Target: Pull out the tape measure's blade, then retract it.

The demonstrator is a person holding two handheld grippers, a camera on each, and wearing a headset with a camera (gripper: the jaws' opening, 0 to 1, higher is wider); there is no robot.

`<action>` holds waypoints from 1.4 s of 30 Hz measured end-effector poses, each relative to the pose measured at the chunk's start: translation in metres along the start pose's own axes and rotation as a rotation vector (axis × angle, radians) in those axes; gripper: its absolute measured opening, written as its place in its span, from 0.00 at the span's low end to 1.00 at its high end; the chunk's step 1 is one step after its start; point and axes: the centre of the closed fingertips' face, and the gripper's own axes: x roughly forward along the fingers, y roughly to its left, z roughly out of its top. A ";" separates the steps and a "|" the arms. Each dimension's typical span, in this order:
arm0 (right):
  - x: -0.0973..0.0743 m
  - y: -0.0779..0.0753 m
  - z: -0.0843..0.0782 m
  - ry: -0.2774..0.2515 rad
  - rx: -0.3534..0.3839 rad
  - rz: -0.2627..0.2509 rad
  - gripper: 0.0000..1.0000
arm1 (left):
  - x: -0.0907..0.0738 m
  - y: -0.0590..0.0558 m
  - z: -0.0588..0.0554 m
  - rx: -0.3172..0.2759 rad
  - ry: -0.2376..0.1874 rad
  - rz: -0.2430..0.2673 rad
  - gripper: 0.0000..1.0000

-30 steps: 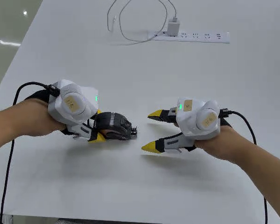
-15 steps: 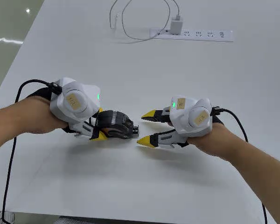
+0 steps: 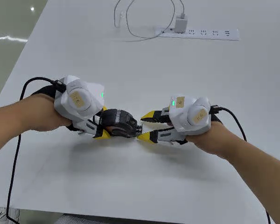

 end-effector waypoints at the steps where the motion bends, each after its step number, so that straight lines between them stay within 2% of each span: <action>1: 0.000 0.000 0.000 0.000 0.000 0.003 0.22 | 0.000 0.000 0.000 0.000 0.000 -0.001 0.28; 10: 0.004 0.003 -0.001 -0.004 -0.001 0.017 0.16 | 0.000 0.000 0.000 0.000 0.000 -0.001 0.28; 27: 0.006 0.004 -0.002 -0.007 -0.002 0.032 0.12 | 0.000 0.000 0.000 0.000 -0.002 -0.003 0.28; 42: 0.006 0.003 -0.003 -0.016 -0.010 0.021 0.11 | 0.001 0.000 0.000 -0.003 -0.001 -0.003 0.28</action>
